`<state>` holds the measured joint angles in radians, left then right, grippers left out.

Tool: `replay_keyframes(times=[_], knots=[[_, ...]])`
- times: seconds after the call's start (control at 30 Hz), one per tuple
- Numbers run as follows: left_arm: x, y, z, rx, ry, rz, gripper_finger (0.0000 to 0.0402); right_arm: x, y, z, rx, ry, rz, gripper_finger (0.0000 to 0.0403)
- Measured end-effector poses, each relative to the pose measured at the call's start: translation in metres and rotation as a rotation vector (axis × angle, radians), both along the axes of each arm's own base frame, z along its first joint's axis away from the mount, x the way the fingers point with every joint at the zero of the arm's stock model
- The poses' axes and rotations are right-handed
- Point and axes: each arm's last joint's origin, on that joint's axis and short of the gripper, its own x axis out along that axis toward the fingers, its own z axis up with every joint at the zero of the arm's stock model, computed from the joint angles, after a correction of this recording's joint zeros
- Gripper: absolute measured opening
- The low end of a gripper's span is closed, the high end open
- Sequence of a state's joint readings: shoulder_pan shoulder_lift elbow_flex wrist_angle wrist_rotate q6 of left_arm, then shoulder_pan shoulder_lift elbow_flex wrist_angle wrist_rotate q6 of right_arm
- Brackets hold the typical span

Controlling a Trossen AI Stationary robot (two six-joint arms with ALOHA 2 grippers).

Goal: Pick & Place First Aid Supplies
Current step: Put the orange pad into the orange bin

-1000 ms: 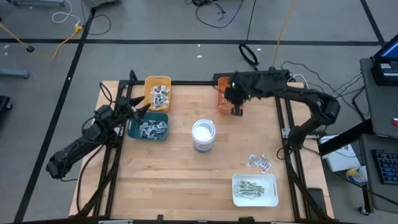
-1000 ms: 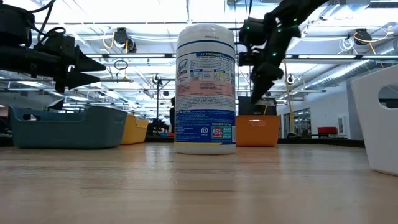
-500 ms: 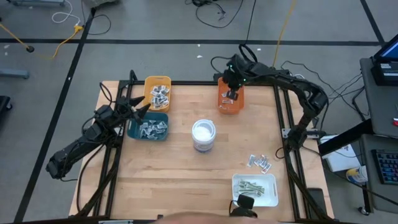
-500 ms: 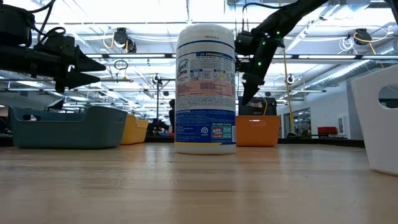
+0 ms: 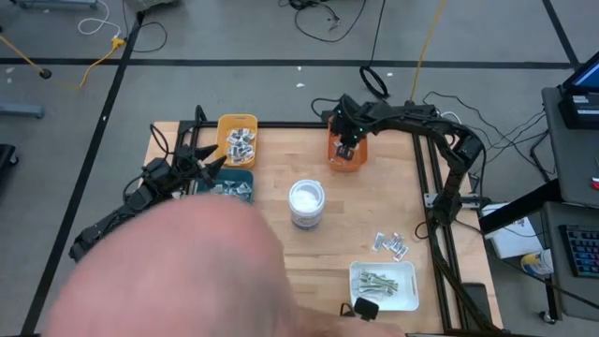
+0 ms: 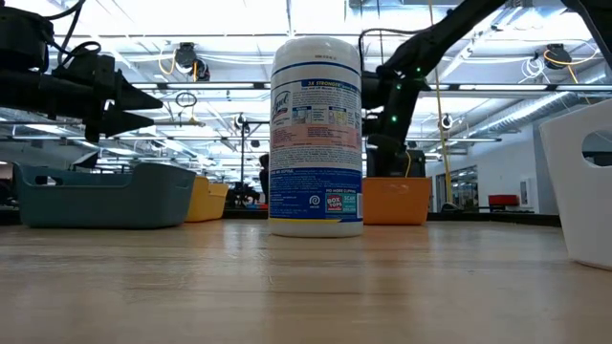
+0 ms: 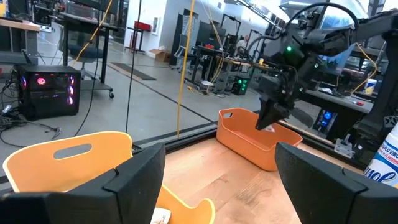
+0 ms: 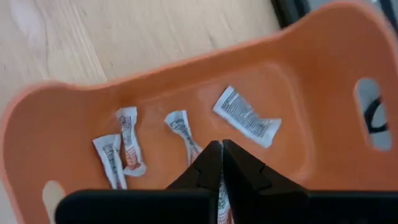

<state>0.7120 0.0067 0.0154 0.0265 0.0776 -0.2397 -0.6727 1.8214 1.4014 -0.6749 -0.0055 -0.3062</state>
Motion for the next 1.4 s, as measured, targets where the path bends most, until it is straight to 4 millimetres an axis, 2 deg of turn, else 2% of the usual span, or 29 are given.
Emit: replay_keyframes(times=[0.2,0.43,0.53,0.6,0.73,0.93,1.17,1.27,1.4], knots=[[0.000,0.000,0.000,0.000,0.000,0.000,0.0306,0.001,0.001,-0.003,0.056,-0.057,-0.015,0.0043],[0.000,0.000,0.000,0.000,0.000,0.000,0.0306,0.000,-0.002,-0.002,0.066,-0.078,-0.062,0.0154],[0.000,0.000,0.000,0.000,0.000,0.000,0.0306,0.001,-0.003,-0.002,0.060,-0.096,-0.079,0.0189],[0.000,0.000,0.000,0.000,0.000,0.000,0.0306,0.001,-0.003,0.001,0.078,-0.126,-0.149,0.0202],[0.000,0.000,0.000,0.001,0.000,0.000,0.0306,-0.005,-0.002,0.016,0.072,-0.172,-0.418,0.0211],[0.000,0.000,0.000,0.000,0.000,0.000,0.0305,-0.018,0.012,0.032,0.050,-0.180,-0.827,0.0206],[0.000,0.000,0.000,0.000,0.000,0.000,0.0305,-0.034,0.036,0.037,0.095,-0.115,-1.247,0.0208],[0.000,0.000,0.000,0.000,0.000,0.000,0.0306,-0.039,0.054,0.034,0.115,-0.079,-1.330,0.0208],[0.000,0.000,0.000,0.000,0.000,0.000,0.0305,-0.036,0.095,0.030,0.148,-0.105,-1.352,0.0208]])
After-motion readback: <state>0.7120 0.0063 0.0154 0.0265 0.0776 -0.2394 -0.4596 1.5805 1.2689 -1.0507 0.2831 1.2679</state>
